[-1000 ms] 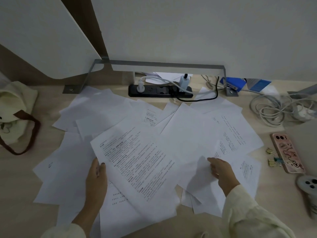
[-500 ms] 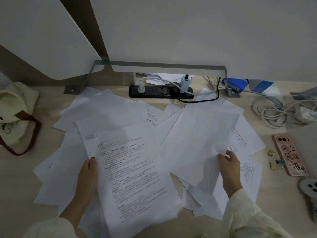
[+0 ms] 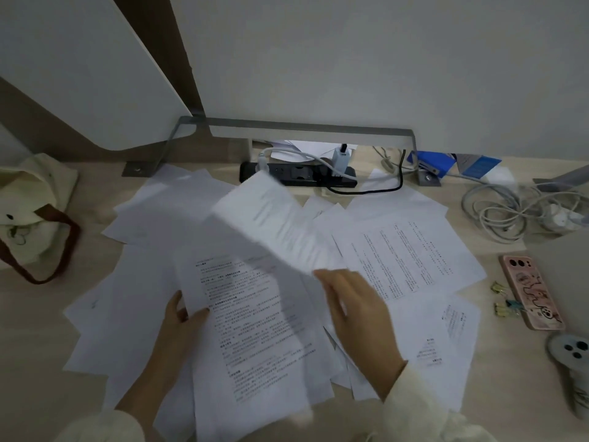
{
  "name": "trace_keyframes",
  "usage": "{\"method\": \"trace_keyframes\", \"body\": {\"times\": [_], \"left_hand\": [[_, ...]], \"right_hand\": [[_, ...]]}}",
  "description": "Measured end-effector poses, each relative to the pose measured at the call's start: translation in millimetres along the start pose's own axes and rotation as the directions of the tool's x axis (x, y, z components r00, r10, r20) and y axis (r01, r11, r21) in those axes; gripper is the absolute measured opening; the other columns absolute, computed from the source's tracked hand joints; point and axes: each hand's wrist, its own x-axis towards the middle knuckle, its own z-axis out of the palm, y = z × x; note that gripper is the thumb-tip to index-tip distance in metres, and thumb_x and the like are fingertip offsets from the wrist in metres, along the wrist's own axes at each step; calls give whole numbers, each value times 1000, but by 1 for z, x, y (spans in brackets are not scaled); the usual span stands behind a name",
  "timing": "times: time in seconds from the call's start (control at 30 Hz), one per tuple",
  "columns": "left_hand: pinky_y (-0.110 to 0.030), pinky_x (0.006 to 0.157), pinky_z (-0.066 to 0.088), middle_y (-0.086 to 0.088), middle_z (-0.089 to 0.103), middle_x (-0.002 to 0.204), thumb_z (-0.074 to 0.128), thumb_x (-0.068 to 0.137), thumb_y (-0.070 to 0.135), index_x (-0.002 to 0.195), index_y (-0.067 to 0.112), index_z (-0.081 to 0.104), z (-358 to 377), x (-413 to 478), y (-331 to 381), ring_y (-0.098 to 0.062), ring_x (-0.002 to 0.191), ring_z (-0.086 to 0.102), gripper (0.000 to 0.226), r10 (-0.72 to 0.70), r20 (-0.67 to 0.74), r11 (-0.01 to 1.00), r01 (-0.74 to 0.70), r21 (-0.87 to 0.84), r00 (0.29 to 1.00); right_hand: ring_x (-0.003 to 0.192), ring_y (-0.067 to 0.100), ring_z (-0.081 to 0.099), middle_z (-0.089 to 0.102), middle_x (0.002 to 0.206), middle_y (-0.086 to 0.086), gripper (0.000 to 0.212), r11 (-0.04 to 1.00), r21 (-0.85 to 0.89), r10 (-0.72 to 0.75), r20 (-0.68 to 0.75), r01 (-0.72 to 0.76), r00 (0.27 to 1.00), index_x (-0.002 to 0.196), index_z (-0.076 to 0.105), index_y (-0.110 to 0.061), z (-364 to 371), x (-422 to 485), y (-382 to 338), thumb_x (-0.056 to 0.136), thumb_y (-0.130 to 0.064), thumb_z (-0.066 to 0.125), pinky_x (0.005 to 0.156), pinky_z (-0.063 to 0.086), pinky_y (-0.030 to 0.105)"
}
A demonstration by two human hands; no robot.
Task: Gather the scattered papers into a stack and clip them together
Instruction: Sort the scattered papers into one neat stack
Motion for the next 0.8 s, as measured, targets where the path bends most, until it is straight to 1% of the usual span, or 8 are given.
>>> {"method": "trace_keyframes", "body": {"times": [0.1,0.23,0.33,0.47,0.53,0.63,0.73,0.8], "left_hand": [[-40,97,41,0,61,118,61,86,24,114,24,55,-1,-7,0,-21,104,56,28,-23,55,1000,23,-8,998],[-34,85,40,-1,52,109,51,93,17,122,16,46,0,-9,-4,-14,78,50,29,-65,-41,991,60,-120,997],[-29,67,44,-16,60,101,42,96,10,101,9,61,-6,-9,-8,-18,73,50,20,-134,-19,989,132,-62,991],[-20,48,48,-1,65,68,46,93,9,84,15,62,-5,-11,-7,-15,64,57,18,-170,-2,982,169,-82,986],[-25,56,49,-2,65,75,48,94,14,87,16,62,-5,-12,-6,-14,67,59,16,-159,3,984,159,-79,987],[-30,71,49,2,66,97,50,93,27,104,25,60,-10,-13,-6,-18,90,62,15,-125,40,992,125,-3,991],[-26,65,47,-4,66,91,50,93,16,99,17,63,-11,-13,-4,-19,82,61,15,-138,29,990,137,24,990],[-23,59,47,-6,65,87,48,93,12,102,11,62,-12,-13,-3,-19,77,59,17,-144,20,989,143,46,989]], "right_hand": [[68,14,59,67,78,-1,15,996,-29,-86,92,89,992,93,65,-14,30,-17,-9,84,-12,54,59,46,24],[59,10,56,63,68,-6,15,992,-71,-85,210,102,974,78,65,-19,58,-36,-15,83,-18,51,54,38,15],[55,7,55,60,66,-9,20,995,-91,-15,254,39,967,74,63,-22,69,-42,-20,81,-23,45,49,38,13],[58,10,54,59,67,-6,8,973,-214,-19,323,92,946,68,65,-23,76,-43,-23,62,-16,64,51,40,17],[54,11,54,59,62,-6,22,945,-323,69,365,58,928,60,66,-24,74,-43,-20,46,-14,79,48,38,19],[32,7,47,51,38,-8,31,917,-396,198,355,-45,914,51,66,-28,62,-41,-9,32,-15,86,38,20,15],[35,4,52,60,44,-10,20,956,-252,221,291,-148,931,71,71,-31,43,-46,3,56,-18,76,32,31,15],[57,3,63,70,68,-14,15,952,-48,303,262,-302,916,86,70,-27,28,-49,10,77,-21,60,50,45,15]]}}
